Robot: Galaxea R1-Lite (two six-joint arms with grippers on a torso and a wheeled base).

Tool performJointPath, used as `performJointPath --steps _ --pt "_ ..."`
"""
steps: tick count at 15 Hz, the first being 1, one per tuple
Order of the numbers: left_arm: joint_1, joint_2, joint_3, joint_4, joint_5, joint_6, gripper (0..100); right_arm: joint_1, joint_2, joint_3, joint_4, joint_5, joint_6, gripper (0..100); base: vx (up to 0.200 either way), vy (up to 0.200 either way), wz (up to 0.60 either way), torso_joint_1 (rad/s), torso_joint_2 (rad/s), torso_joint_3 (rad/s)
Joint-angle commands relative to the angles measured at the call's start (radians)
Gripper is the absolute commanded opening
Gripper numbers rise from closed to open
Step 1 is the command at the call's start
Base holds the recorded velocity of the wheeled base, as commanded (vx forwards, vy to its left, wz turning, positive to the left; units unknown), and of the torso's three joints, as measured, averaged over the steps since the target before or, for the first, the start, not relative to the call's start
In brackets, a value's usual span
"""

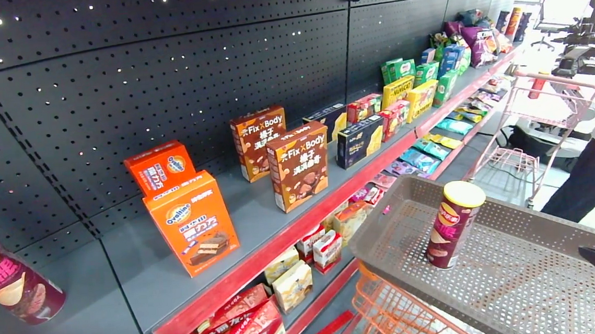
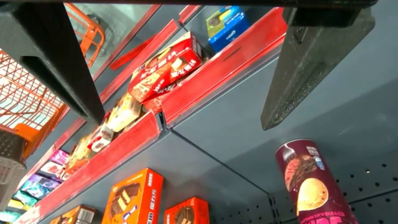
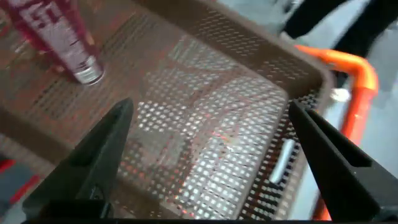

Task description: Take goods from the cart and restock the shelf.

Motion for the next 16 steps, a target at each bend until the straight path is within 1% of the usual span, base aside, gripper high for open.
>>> performJointPath --steps 1,3,7,8,10,13,16 --pt "0.000 0.000 0.000 0.000 0.001 0.000 100 0.046 0.131 0.012 -0.049 0.053 -0.004 100 0.000 0.000 0.00 0.000 0.00 0.000" --pt "0.000 0.000 0.000 0.000 0.001 0.000 100 0.060 0.210 -0.009 -0.063 0.071 -0.004 100 0.000 0.000 0.00 0.000 0.00 0.000" --pt "0.000 0.000 0.000 0.000 0.001 0.000 100 0.074 0.357 -0.083 -0.098 0.074 -0.004 100 0.000 0.000 0.00 0.000 0.00 0.000" --pt "0.000 0.000 0.000 0.000 0.001 0.000 100 0.088 0.397 -0.112 -0.134 0.119 -0.004 100 0.000 0.000 0.00 0.000 0.00 0.000" --pt "0.000 0.000 0.000 0.000 0.001 0.000 100 0.095 0.421 -0.144 -0.144 0.208 -0.015 100 0.000 0.000 0.00 0.000 0.00 0.000" --pt "0.000 0.000 0.000 0.000 0.001 0.000 100 0.124 0.446 -0.153 -0.170 0.220 -0.036 100 0.000 0.000 0.00 0.000 0.00 0.000" --pt "0.000 0.000 0.000 0.000 0.001 0.000 100 0.166 0.486 -0.161 -0.244 0.229 -0.039 100 0.000 0.000 0.00 0.000 0.00 0.000"
